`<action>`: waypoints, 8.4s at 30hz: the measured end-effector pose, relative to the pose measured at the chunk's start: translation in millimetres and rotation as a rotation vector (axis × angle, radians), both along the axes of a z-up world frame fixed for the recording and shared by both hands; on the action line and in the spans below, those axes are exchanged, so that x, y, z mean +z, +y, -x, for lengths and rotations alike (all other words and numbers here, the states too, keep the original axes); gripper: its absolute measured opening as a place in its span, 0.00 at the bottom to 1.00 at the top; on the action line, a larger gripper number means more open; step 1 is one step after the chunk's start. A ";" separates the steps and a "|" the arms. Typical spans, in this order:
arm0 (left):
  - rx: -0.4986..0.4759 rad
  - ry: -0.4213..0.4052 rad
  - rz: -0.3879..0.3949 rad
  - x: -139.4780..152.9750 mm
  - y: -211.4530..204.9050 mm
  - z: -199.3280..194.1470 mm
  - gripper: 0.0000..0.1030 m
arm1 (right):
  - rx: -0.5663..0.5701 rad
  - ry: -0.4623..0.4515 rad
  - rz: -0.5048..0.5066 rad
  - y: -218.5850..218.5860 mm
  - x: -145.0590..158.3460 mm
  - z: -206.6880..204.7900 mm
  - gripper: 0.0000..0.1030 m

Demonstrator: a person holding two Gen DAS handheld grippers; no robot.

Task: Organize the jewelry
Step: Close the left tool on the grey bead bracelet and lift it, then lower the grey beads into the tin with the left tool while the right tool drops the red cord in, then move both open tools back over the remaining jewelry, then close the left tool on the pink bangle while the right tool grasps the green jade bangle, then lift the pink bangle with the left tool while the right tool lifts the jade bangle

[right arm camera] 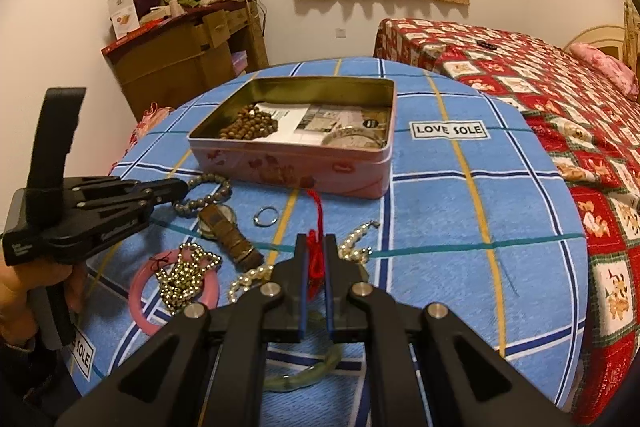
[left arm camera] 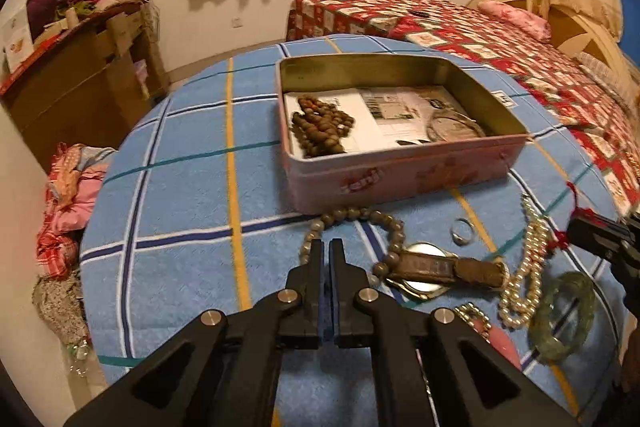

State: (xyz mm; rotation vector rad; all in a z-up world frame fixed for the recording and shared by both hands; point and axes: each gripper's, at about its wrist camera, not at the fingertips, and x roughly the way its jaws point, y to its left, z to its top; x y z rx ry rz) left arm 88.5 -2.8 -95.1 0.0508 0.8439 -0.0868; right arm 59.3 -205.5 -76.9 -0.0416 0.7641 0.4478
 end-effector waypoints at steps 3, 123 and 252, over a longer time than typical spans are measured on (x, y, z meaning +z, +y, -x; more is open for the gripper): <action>0.003 0.003 0.003 -0.9 0.4 -0.8 0.02 | 0.001 0.002 -0.001 0.3 -0.7 0.5 0.08; -0.044 -0.129 0.000 68.8 -10.4 -87.1 0.93 | 0.016 -0.078 0.085 29.5 28.0 -120.5 0.59; -0.054 0.000 0.009 15.9 1.0 67.7 0.03 | 0.082 0.079 0.058 3.2 -13.1 34.5 0.11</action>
